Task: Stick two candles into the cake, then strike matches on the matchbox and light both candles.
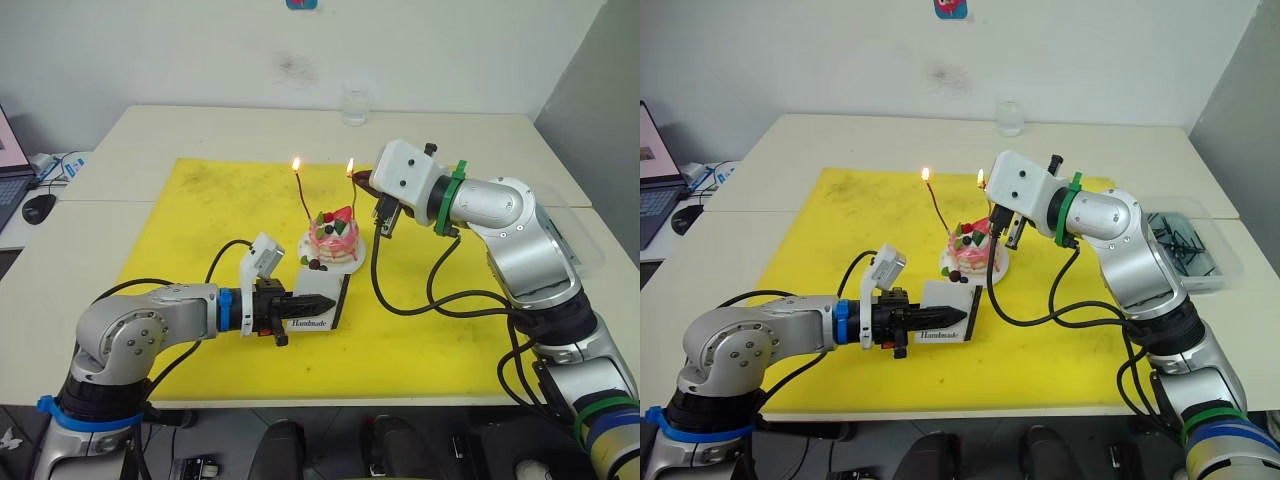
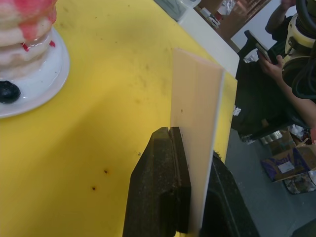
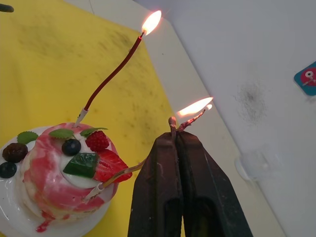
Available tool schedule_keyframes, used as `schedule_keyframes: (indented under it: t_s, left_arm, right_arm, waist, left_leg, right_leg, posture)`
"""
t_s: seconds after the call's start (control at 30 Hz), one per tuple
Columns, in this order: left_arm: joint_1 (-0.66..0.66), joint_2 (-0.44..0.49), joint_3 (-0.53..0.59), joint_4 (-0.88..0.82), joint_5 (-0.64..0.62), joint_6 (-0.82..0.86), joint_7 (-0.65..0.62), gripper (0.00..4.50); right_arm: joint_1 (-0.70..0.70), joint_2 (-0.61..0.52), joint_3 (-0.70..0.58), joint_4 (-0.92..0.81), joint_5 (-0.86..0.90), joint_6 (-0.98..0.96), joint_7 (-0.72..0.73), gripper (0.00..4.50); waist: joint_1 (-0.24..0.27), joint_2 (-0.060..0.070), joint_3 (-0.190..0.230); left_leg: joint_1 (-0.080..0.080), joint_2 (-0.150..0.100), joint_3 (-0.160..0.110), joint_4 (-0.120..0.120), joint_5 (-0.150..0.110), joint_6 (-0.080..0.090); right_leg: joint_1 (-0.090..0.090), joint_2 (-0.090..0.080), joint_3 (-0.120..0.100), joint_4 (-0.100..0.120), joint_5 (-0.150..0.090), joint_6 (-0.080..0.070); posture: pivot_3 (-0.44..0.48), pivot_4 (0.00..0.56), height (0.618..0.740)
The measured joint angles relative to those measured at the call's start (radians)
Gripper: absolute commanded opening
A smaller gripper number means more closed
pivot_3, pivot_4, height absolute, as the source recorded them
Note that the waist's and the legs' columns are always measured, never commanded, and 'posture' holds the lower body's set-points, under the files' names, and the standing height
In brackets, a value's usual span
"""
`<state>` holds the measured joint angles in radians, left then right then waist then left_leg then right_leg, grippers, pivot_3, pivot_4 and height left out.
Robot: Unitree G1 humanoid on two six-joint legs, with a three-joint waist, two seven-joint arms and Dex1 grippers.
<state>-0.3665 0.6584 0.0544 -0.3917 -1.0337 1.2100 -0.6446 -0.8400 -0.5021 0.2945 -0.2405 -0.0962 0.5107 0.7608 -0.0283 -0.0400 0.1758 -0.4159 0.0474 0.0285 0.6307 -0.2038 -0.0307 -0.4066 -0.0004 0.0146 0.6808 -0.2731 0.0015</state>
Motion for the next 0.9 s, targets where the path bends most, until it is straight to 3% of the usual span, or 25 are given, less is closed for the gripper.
schedule_keyframes:
  t_s: [0.6, 0.9]
  left_arm:
    - [-0.002, -0.005, -0.001, 0.000, 0.000, 0.000, 0.000, 0.00]
    - [-0.008, -0.006, -0.003, 0.001, 0.001, 0.000, 0.000, 0.00]
  right_arm:
    - [0.009, -0.005, -0.004, -0.032, 0.017, 0.005, 0.008, 0.02]
    - [0.135, -0.133, -0.082, -0.212, 0.106, 0.079, 0.090, 0.02]
  waist:
    - [0.000, 0.000, 0.000]
    - [0.002, 0.000, 0.000]
  left_leg:
    - [0.000, 0.000, 0.000, 0.000, 0.000, 0.000]
    - [0.000, 0.000, 0.000, 0.000, 0.000, 0.000]
  right_leg:
    - [0.000, 0.000, 0.000, 0.000, 0.000, 0.000]
    - [0.000, 0.000, 0.000, -0.001, 0.000, 0.000]
  posture:
    - [0.000, 0.150, 0.740]
    - [0.000, 0.150, 0.740]
